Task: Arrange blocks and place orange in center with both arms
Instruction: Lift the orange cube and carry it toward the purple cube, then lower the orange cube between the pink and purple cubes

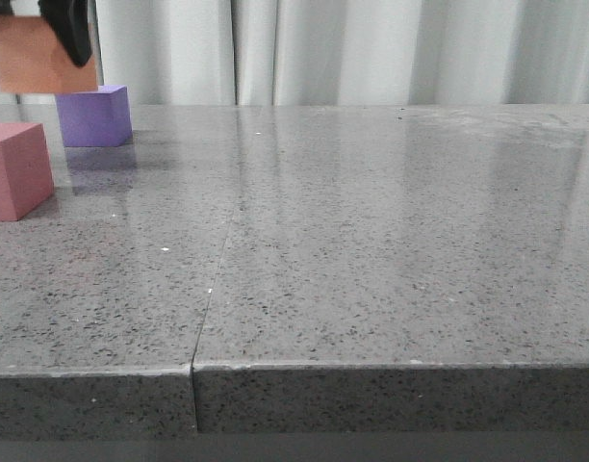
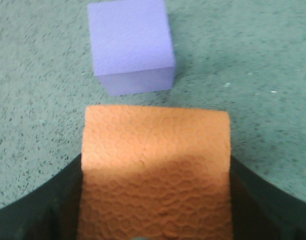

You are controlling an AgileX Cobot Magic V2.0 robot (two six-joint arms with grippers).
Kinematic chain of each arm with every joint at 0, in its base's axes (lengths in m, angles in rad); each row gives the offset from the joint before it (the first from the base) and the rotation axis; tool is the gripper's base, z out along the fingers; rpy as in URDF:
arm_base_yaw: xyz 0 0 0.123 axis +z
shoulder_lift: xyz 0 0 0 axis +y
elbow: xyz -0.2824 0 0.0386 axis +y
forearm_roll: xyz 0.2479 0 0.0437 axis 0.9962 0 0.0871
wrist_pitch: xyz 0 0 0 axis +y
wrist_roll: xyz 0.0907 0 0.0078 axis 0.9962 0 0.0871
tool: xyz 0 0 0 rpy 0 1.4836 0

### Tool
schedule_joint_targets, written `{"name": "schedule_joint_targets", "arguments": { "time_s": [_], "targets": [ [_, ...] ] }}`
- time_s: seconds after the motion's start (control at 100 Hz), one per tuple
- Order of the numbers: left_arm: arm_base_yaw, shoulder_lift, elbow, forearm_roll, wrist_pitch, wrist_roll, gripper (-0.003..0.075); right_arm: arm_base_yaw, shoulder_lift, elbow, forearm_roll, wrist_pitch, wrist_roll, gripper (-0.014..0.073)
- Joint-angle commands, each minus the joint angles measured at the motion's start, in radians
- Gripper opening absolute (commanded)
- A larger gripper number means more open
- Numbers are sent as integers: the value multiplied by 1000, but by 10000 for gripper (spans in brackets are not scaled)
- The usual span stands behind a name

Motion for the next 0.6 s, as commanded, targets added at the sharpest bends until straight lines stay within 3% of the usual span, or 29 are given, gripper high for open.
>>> {"name": "schedule_joint_targets", "arguments": {
  "time_s": [0.0,0.59],
  "targets": [
    [3,-58,19,66,-94,-98,242,-4,8,-25,-17,-77,-5,-67],
    [8,-56,187,102,-320,-195,242,-4,8,-25,-17,-77,-5,-67]
  ]
}}
